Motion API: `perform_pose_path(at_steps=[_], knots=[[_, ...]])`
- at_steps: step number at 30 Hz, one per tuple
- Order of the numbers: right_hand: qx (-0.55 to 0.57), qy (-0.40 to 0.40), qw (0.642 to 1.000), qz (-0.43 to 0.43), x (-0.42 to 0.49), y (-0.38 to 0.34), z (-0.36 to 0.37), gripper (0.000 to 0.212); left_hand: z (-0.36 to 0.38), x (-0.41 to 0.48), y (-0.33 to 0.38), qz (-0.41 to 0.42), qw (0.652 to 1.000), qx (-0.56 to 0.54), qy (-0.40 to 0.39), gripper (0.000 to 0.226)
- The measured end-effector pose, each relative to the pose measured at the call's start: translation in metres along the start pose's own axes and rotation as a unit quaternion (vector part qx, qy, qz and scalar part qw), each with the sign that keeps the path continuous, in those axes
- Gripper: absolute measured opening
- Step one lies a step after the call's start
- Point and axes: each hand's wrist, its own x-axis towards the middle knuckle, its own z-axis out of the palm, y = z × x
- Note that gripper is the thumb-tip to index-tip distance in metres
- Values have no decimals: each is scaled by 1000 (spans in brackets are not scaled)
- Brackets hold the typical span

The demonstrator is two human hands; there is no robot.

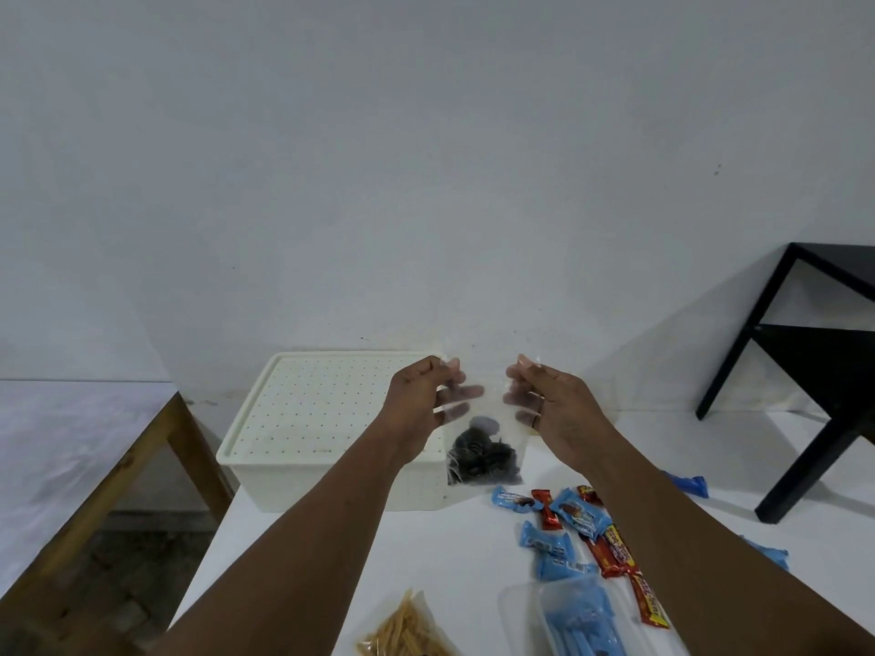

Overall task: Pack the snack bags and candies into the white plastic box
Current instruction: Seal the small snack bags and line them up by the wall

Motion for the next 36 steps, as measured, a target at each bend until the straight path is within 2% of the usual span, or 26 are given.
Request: perform_pose_path(at_steps=[6,10,13,16,19,22,26,29,33,36], knots=[[-73,16,996,-39,3,-2,9,13,-1,-6,-2,-9,999,39,-10,19],[-151,-20,987,-56,3,-5,10,8,-4,-8,-1,10,992,120,-40,14],[-124,-48,991,-25,1,-3,7,13,-5,-5,0,45,989,136,-33,10],[-85,-26,996,-20,0,0,2,18,-6,-3,-1,63,988,139,-12,13],[-120,7,991,-55,-1,3,0,20,-5,-5,-2,39,987,153,-20,22],[-165,7,983,-78,-2,1,1,21,-3,-4,-3,31,977,206,-38,29],[-140,-8,989,-53,-4,2,1,24,-1,-1,-2,57,974,217,-30,23],[-133,-4,990,-51,-4,5,0,25,2,-2,-1,51,970,233,-41,29],[-163,-3,984,-76,-6,2,-6,26,4,-4,-2,6,970,225,-90,29],[-193,-28,978,-77,-7,-2,-8,24,7,-3,-2,23,959,266,-91,25]])
